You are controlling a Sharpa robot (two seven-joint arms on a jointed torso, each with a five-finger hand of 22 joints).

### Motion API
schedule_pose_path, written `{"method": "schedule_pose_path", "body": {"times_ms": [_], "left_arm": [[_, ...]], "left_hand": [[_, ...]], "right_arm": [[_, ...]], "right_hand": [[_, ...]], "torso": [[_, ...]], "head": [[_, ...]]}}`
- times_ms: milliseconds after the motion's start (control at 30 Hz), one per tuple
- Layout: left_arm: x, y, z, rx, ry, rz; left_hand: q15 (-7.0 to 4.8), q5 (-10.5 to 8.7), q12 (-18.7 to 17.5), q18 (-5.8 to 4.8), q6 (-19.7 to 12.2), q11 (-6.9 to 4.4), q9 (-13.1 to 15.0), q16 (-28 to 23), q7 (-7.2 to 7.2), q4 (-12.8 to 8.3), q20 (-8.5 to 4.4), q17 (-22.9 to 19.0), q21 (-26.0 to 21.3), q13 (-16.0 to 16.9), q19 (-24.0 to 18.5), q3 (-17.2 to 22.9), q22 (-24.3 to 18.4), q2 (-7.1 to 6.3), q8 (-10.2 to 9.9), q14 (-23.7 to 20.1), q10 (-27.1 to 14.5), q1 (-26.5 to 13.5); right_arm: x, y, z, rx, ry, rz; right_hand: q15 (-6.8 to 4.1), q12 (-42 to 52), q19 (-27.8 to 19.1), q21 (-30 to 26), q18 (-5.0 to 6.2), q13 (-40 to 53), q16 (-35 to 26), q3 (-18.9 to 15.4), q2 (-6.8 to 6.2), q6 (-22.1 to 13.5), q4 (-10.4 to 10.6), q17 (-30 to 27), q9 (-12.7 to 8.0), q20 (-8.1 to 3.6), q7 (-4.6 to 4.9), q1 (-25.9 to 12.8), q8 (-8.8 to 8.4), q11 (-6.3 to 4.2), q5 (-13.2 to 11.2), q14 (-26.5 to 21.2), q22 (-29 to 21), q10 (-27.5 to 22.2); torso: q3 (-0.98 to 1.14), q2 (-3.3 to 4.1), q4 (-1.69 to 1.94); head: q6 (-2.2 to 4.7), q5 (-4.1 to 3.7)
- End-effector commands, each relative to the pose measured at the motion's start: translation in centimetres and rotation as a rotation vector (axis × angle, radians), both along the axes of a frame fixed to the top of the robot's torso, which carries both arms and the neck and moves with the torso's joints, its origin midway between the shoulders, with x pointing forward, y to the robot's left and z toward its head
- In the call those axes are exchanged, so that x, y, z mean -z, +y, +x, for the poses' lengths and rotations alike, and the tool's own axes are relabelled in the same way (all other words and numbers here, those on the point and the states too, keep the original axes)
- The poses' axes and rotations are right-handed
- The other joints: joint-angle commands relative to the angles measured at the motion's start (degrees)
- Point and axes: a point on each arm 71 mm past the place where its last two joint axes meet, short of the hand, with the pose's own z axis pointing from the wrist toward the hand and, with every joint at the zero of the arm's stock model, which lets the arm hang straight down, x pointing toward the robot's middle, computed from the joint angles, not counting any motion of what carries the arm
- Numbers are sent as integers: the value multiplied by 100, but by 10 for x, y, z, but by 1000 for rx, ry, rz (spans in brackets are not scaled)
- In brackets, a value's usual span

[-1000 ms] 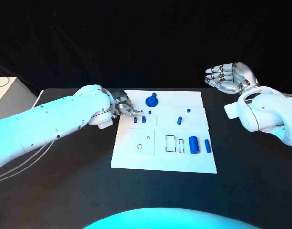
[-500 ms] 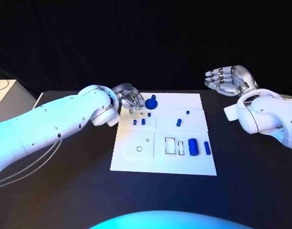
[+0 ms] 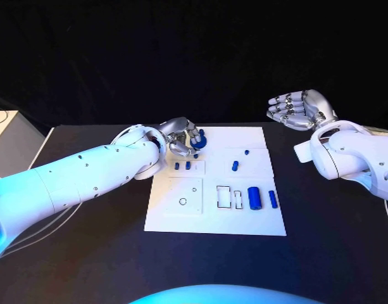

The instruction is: Assemble the parts on the task board

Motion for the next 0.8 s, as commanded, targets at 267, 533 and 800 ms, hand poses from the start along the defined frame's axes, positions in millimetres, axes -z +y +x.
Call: {"method": "schedule_pose_path", "body": {"times_ms": [267, 533, 800], "left_arm": [[6, -13, 2, 45, -54, 165], [14, -16, 4, 45, -3, 223], [19, -17, 7, 33, 24, 253]], "left_hand": [[-36, -25, -130, -48, 239, -46, -304, 432, -94, 4, -33, 186, 546, -247, 570, -217, 648, 28, -125, 351, 108, 141], [-43, -21, -198, -100, 397, -49, -464, 612, -90, 69, -39, 202, 774, -382, 778, -292, 922, 45, -204, 499, 314, 155], [-53, -3, -276, -105, 531, -65, -551, 660, -69, 88, -46, 116, 825, -476, 799, -246, 980, 81, -246, 498, 468, 220]], "right_arm": [[-1, 5, -1, -34, -18, -13], [-1, 6, -1, -35, -18, -12], [-1, 7, -1, -37, -17, -12]], "right_hand": [[0, -14, 52, 18, 80, -4, -42, -22, -1, 46, -5, -15, -1, -2, 119, 39, 12, 3, 87, 56, -16, 31], [3, -16, 55, 14, 79, -4, -50, -34, 2, 46, 8, -24, -5, -1, 129, 24, 7, 10, 138, 57, -29, 28], [7, -18, 56, 9, 78, -4, -57, -46, 5, 46, 19, -34, -9, 1, 135, 13, 1, 13, 197, 58, -42, 23]], "torso": [[-6, -11, 7], [-8, -8, 10], [-7, -6, 11]], "head": [[-8, -17], [-18, -34], [-27, -35]]}}
